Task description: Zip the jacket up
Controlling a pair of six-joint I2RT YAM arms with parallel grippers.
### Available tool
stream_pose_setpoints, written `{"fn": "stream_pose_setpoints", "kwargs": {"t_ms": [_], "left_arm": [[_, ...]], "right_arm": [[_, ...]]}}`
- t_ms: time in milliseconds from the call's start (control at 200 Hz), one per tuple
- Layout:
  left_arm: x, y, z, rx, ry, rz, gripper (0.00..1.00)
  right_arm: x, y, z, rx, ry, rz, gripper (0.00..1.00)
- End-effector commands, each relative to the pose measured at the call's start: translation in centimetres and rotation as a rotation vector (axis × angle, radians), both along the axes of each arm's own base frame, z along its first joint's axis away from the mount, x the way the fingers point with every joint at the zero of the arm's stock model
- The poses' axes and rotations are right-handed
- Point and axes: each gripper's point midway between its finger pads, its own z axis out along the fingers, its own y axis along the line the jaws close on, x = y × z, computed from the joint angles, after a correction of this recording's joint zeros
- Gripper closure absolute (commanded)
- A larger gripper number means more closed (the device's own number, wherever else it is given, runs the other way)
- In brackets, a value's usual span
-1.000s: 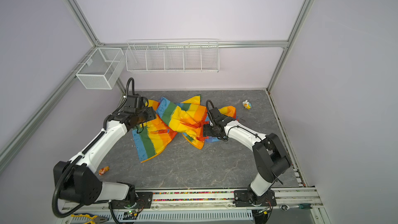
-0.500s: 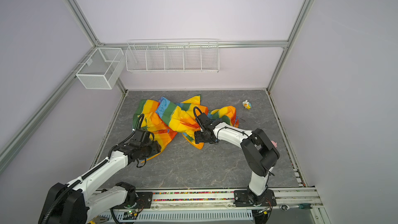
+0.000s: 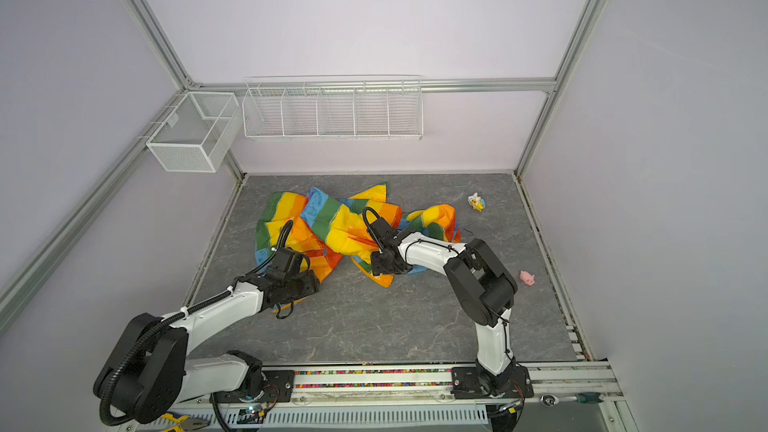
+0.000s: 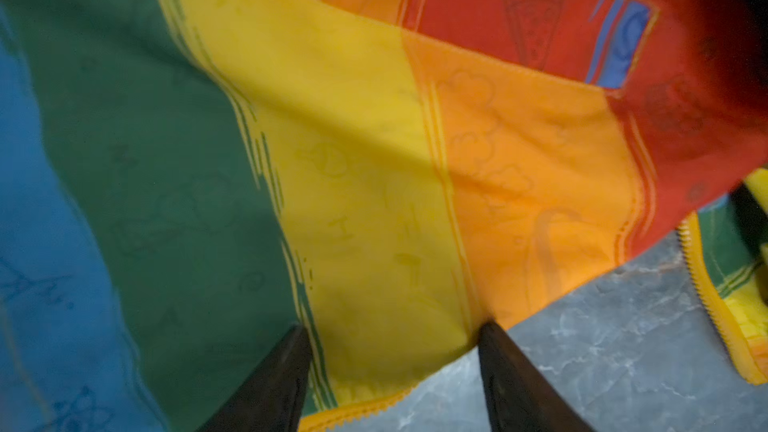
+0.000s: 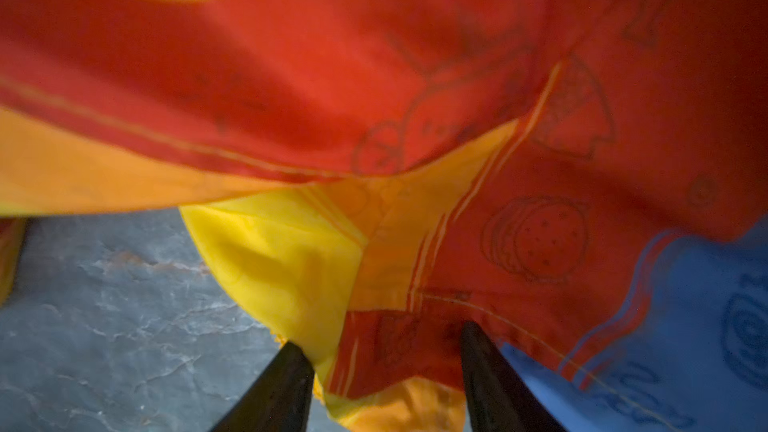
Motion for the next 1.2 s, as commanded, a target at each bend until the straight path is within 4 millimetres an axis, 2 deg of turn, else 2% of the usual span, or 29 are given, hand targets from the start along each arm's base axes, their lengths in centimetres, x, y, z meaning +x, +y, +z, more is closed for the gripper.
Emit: {"fn": "stream_pose_setpoints", "kwargs": {"t_ms": [0, 45, 75, 160, 210, 350, 415, 655, 940, 1095, 1195], "left_arm": [[0.2, -0.6, -1.1, 0.011, 0.01, -0.02, 0.39], [0.3, -0.7, -1.4, 0.01, 0.015, -0.018, 0.46], [0.2, -0.7, -1.5, 0.013, 0.019, -0.018, 0.54], [0.5, -0.7, -1.4, 0.017, 0.019, -0.02, 0.72], [0.7, -0.7, -0.9, 0.023, 0.014, -0.022, 0.82], [1.6, -0.5, 1.9, 0.043, -0.038, -0.025, 0.97], [2.0, -0.6, 3.7, 0.044, -0.067, -0.033, 1.0], [2.9, -1.4, 11.0, 0.009, -0.177, -0.09, 1.0], [1.5, -4.0, 19.2, -0.108, -0.292, -0.217, 1.0], [-0.3, -5.9, 23.5, -0.133, -0.356, -0.294, 1.0], [-0.6, -6.1, 25.1, -0.105, -0.386, -0.298, 1.0]], "right_arm": [[0.3, 0.0, 0.5, -0.024, -0.01, -0.011, 0.65], [0.5, -0.1, 1.1, -0.028, -0.021, -0.015, 0.76], [0.6, -0.2, 1.6, -0.026, -0.029, -0.015, 0.82], [1.0, -0.7, 3.5, -0.024, -0.062, -0.017, 0.92], [1.2, -1.1, 4.6, -0.021, -0.079, -0.021, 0.93], [1.9, -3.2, 8.2, -0.009, -0.135, -0.042, 0.93], [2.3, -4.4, 10.1, 0.003, -0.162, -0.058, 0.93], [4.2, -8.0, 18.7, 0.073, -0.298, -0.098, 0.93], [5.4, -12.3, 28.7, 0.136, -0.477, -0.164, 0.93], [5.1, -13.9, 33.0, 0.165, -0.551, -0.171, 0.93], [5.1, -14.2, 34.1, 0.168, -0.574, -0.158, 0.93]]}}
